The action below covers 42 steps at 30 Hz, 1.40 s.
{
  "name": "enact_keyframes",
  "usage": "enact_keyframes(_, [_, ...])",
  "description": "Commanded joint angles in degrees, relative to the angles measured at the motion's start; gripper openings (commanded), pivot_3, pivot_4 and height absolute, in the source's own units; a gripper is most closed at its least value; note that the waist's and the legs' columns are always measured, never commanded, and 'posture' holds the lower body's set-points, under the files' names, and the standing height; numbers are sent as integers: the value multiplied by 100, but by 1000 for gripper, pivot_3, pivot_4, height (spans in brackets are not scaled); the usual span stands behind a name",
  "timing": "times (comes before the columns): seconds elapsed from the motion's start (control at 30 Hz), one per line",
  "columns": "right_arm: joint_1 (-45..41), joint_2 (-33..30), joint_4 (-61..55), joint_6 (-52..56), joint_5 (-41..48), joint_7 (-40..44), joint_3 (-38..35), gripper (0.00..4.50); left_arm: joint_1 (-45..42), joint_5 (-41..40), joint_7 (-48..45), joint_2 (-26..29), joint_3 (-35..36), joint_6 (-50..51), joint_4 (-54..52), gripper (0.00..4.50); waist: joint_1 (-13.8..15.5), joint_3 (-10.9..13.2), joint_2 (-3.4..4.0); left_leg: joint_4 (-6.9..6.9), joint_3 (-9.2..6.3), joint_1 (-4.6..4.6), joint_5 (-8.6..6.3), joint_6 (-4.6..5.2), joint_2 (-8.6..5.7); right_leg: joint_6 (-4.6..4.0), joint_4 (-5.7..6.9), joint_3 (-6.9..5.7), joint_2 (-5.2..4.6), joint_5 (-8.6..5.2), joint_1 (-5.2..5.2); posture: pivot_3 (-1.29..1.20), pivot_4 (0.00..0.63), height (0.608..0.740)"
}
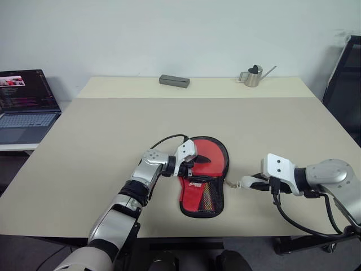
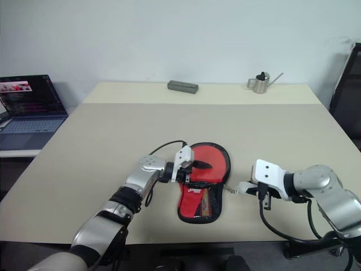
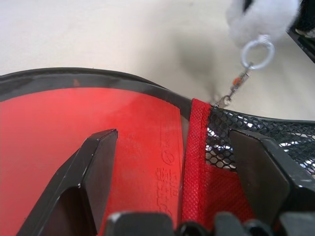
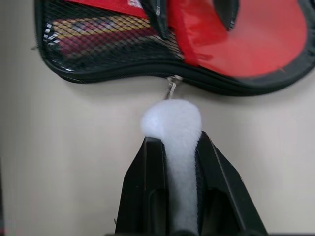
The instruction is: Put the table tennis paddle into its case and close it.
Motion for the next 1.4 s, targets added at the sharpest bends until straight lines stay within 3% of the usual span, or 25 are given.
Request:
enact_keyframes(0.03, [242, -168, -629, 59, 172, 32, -291, 210, 287, 485, 3, -28, -352, 141, 416, 3896, 12, -7, 3, -1, 0, -1, 0, 0, 0, 0, -2, 0, -1, 0, 0, 0, 150, 740])
enact_keyframes(0.5, [881, -627, -1751, 16, 146, 188, -113, 209, 214, 608, -129, -146, -435, 50, 584, 3896, 133, -33, 4, -5, -1, -8, -3, 2, 1, 3, -12, -5, -1, -2, -2, 0, 150, 740])
enact_keyframes(0.97, [1851, -1005, -3036, -422, -340, 227, 573, 207, 249, 688, -210, -233, -492, 79, 556, 3896, 152, -48, -6, -3, -2, -12, -15, 2, -1, 12, -17, -7, -4, -12, -1, 0, 150, 740])
enact_keyframes(1.4, [1530, -527, -3005, -843, -1103, 138, 1562, 205, 209, 734, -92, -355, -448, 110, 560, 3896, 219, -66, -14, -2, -3, -14, -32, 0, -4, 16, -22, -10, -8, -23, 1, 0, 150, 740])
